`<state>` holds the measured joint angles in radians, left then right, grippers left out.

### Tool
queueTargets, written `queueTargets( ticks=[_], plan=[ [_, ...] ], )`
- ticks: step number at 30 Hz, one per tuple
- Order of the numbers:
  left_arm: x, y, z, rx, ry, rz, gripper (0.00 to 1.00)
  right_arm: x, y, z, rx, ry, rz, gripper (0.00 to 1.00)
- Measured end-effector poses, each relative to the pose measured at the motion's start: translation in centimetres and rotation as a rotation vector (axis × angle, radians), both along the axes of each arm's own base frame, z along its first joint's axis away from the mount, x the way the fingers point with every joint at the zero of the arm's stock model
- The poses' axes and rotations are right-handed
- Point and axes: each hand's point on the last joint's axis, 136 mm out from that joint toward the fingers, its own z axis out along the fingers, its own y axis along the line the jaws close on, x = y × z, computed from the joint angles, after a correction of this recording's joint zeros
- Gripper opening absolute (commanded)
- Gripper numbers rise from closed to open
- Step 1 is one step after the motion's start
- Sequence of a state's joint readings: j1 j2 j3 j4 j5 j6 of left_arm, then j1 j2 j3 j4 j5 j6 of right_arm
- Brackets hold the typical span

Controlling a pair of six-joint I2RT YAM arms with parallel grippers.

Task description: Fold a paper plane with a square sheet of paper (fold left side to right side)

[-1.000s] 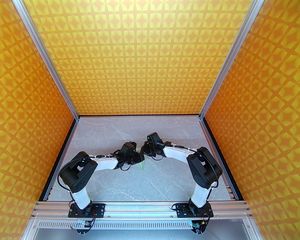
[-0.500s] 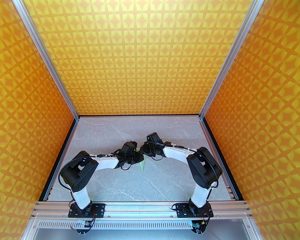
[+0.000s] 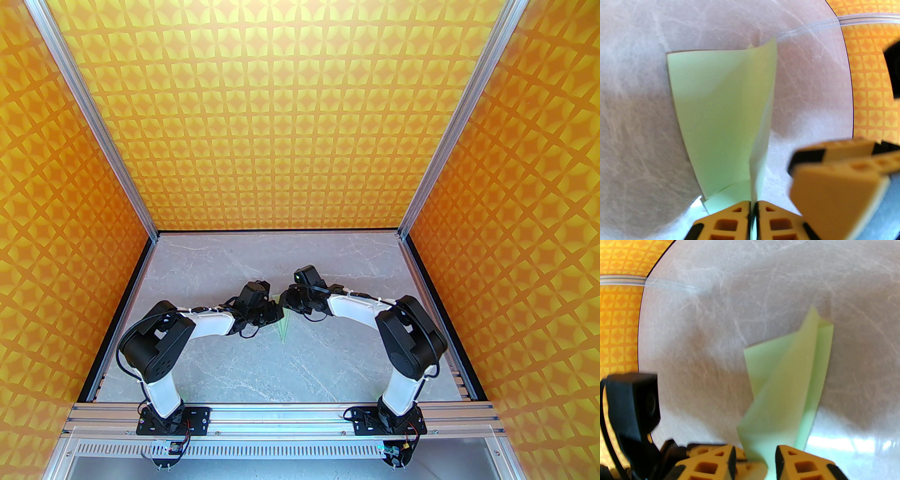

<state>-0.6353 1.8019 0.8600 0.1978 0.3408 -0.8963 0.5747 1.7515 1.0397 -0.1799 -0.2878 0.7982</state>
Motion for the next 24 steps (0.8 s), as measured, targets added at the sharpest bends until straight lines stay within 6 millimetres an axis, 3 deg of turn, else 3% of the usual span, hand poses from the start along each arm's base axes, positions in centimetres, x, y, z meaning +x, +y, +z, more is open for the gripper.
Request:
queueTargets(
  ticks=[5,12,17,24],
  plan=[
    [0.2,0.0,0.1,-0.008,-0.01,0.002,0.15,-1.3,-0.8,0.7,0.014,-0.023,0.003,0.37],
    [0.3,-0.2,0.2,-0.018,-0.02,0.0,0.15,-4.7,-2.4,-0.9,0.048,-0.022,0.004,0.33],
    [0.3,-0.4,0.3,-0.036,-0.025,-0.005,0.15,-6.6,-1.3,-1.6,0.089,-0.019,0.044,0.34],
    [0.1,-0.8,-0.3,-0.06,-0.014,-0.013,0.15,-7.7,-0.5,-2.0,0.082,-0.027,0.068,0.36]
  ],
)
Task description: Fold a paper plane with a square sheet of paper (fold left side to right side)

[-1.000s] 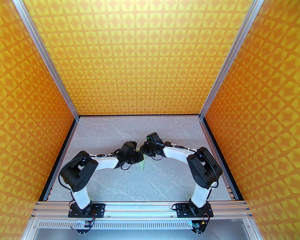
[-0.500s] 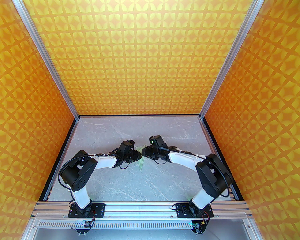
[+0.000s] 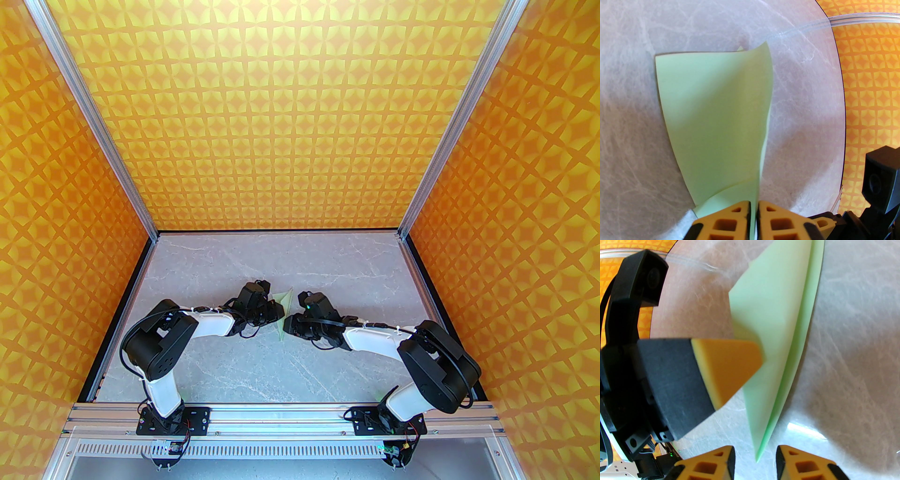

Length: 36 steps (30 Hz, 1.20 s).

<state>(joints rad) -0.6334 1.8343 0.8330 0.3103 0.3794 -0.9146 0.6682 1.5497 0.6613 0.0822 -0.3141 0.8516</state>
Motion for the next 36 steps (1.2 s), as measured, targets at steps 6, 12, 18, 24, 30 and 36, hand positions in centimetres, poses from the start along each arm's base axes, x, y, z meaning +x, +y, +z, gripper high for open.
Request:
queueTargets(
  ticks=[6,12,18,24,30,36],
  plan=[
    [-0.1,-0.2,-0.1,-0.013,0.005,-0.007,0.15,-0.6,0.4,-0.4,-0.044,-0.022,0.012,0.37],
    [-0.1,-0.2,-0.1,-0.015,0.004,-0.008,0.15,-1.4,0.3,-1.4,-0.129,-0.043,0.021,0.37],
    [-0.1,-0.3,-0.1,-0.019,0.005,-0.012,0.15,-1.3,0.6,-2.5,-0.185,-0.055,0.02,0.37],
    [-0.2,-0.3,-0.2,-0.018,0.007,-0.012,0.15,-1.3,0.5,-2.9,-0.22,-0.067,0.015,0.35],
    [-0.2,-0.3,-0.2,-0.02,0.013,-0.007,0.15,-1.1,-0.4,-3.0,-0.286,-0.086,0.013,0.31],
    [-0.1,-0.3,-0.2,-0.025,0.023,0.003,0.15,-1.0,-1.6,-3.0,-0.359,-0.104,0.016,0.31]
  ],
)
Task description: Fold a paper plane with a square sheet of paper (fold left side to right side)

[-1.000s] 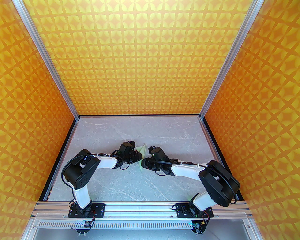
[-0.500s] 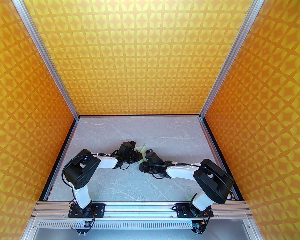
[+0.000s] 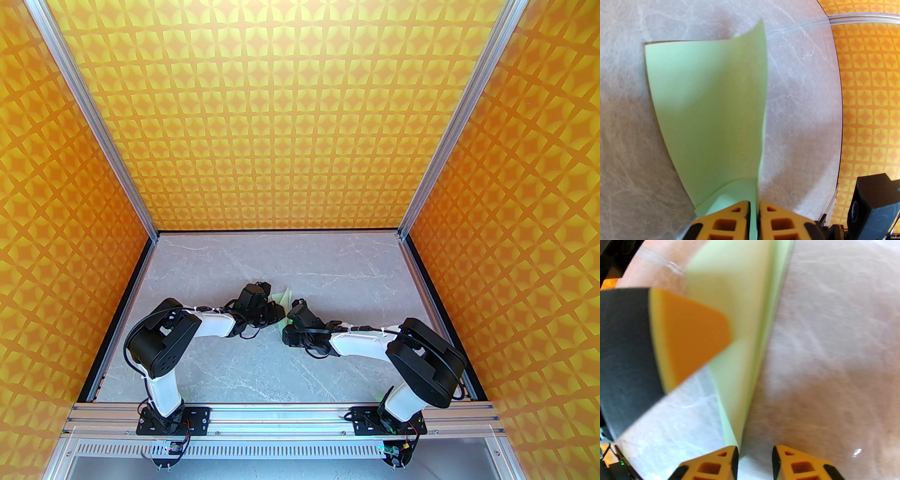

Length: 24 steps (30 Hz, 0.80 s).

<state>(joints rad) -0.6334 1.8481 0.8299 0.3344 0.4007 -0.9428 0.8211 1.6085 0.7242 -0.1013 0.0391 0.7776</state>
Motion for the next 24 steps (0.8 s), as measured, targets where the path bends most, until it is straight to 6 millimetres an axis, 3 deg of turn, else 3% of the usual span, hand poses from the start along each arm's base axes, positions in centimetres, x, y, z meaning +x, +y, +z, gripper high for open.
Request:
queueTargets(
  ticks=[12,16,24],
  plan=[
    [0.0,0.0,0.0,-0.007,0.018,0.018,0.16,0.5,-2.0,0.2,-0.117,-0.015,0.016,0.33],
    [0.1,0.0,0.0,-0.005,0.016,0.02,0.16,0.5,-1.4,0.7,-0.07,-0.024,0.037,0.38],
    [0.6,-0.3,0.4,-0.009,0.002,0.019,0.15,-0.4,0.0,1.9,0.04,-0.071,0.058,0.39]
  ],
)
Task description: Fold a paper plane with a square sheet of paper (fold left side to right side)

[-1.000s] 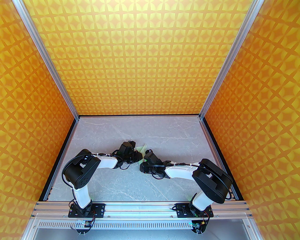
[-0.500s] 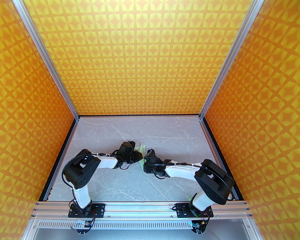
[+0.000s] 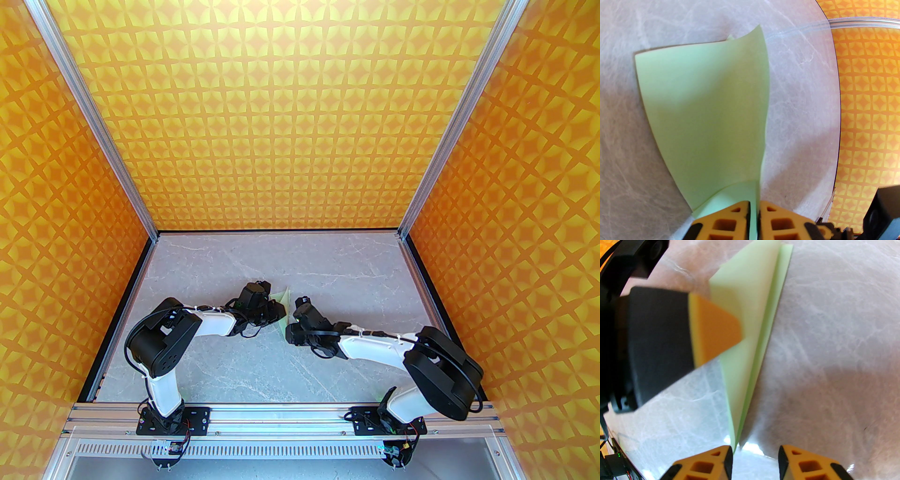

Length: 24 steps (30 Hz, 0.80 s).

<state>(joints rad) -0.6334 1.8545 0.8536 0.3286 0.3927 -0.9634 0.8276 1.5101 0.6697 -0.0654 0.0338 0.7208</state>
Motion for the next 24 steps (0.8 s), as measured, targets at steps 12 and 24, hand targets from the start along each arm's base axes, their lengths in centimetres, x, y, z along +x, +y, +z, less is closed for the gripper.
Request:
queueTargets(
  ticks=[12,24],
  plan=[
    [0.5,0.0,-0.2,0.003,0.001,0.004,0.15,-0.4,1.1,-1.5,-0.035,0.015,0.033,0.39],
    [0.7,-0.3,-0.3,0.0,0.001,-0.003,0.15,-0.2,0.0,1.6,0.011,-0.076,-0.004,0.38]
  ],
)
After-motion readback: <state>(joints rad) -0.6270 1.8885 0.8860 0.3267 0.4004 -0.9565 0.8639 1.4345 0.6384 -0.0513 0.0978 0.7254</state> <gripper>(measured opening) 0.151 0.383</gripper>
